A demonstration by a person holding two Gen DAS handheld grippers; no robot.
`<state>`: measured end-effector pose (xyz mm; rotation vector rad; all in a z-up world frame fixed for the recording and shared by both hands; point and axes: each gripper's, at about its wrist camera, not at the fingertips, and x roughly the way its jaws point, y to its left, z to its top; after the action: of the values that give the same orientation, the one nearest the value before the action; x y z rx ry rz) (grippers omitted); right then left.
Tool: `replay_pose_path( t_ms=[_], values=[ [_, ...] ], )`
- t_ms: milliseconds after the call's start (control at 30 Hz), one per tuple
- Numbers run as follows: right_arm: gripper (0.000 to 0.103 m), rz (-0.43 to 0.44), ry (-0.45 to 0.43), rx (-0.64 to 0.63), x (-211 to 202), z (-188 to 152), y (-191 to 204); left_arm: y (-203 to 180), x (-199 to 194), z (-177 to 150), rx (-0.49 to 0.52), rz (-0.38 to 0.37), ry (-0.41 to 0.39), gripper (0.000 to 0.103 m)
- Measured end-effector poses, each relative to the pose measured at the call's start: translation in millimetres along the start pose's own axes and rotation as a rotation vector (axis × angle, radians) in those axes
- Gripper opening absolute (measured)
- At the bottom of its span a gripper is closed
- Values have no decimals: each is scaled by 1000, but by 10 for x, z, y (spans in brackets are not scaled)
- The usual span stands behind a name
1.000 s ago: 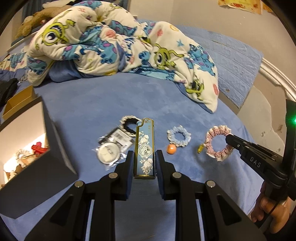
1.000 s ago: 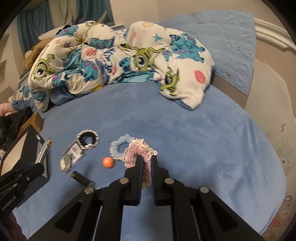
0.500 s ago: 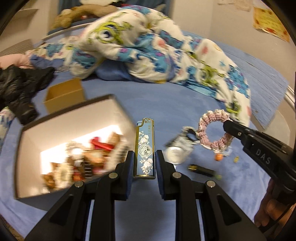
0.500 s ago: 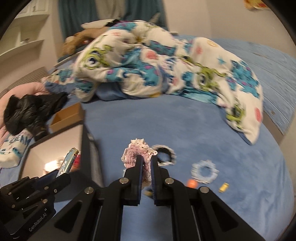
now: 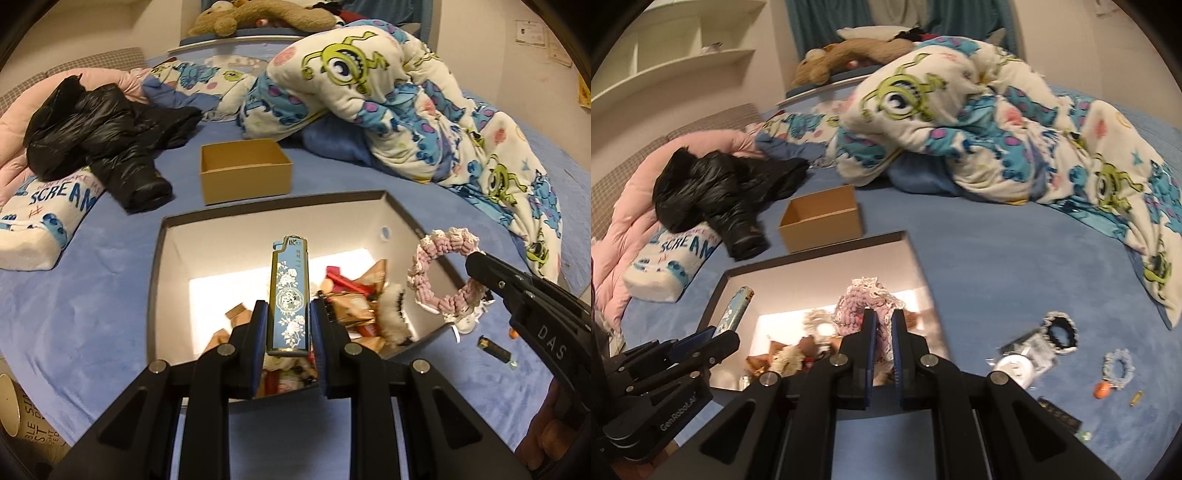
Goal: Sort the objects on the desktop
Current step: 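Carry the lighter with the left gripper while the right gripper carries the scrunchie to the box, then open both grippers to drop the lighter and scrunchie into the box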
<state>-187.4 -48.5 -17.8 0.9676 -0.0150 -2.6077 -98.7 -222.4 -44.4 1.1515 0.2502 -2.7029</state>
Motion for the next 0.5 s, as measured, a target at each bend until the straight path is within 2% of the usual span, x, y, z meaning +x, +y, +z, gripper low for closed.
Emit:
replay_pose_path(
  t_ms=[133,500],
  values=[
    [8,16,21,-20,98,-56,144,62,76,-59,-17,8,15,23],
    [8,21,75,-29,356,-138,127,34,351,-212,-16,22,67,23]
  ],
)
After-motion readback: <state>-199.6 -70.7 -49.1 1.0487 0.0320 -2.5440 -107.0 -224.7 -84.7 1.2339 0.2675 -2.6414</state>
